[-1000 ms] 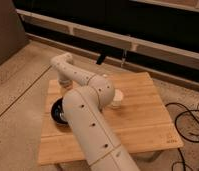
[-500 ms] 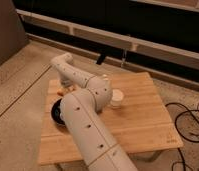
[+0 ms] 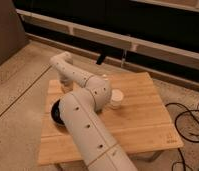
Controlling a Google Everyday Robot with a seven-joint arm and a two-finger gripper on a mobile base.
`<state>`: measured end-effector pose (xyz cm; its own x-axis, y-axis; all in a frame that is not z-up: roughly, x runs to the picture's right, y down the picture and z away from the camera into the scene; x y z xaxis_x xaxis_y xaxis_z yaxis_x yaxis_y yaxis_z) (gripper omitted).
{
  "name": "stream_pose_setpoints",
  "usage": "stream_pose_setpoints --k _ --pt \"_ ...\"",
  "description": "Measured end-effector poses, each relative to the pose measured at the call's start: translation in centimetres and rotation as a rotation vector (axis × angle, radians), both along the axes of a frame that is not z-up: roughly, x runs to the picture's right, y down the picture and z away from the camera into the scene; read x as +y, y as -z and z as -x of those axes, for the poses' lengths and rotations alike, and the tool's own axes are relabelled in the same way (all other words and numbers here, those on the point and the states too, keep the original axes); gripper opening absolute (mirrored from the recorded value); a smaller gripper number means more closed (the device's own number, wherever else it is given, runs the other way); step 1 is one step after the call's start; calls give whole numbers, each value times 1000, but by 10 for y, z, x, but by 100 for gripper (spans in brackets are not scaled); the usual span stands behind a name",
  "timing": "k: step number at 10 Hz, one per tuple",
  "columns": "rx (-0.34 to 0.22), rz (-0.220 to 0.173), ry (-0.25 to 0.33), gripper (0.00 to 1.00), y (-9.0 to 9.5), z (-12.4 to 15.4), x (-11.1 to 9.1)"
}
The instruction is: Place the pepper on the white sponge
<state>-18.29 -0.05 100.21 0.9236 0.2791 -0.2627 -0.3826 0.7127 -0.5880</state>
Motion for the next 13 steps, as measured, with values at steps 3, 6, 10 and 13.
stream_pose_setpoints --k 3,6,10,13 --pt "57 -93 -27 0 38 -32 -45" --pt "91 -186 -67 0 118 -65 -63" --pt "59 -92 -342 0 203 -59 8" --pt "57 -58 -405 0 217 -54 24"
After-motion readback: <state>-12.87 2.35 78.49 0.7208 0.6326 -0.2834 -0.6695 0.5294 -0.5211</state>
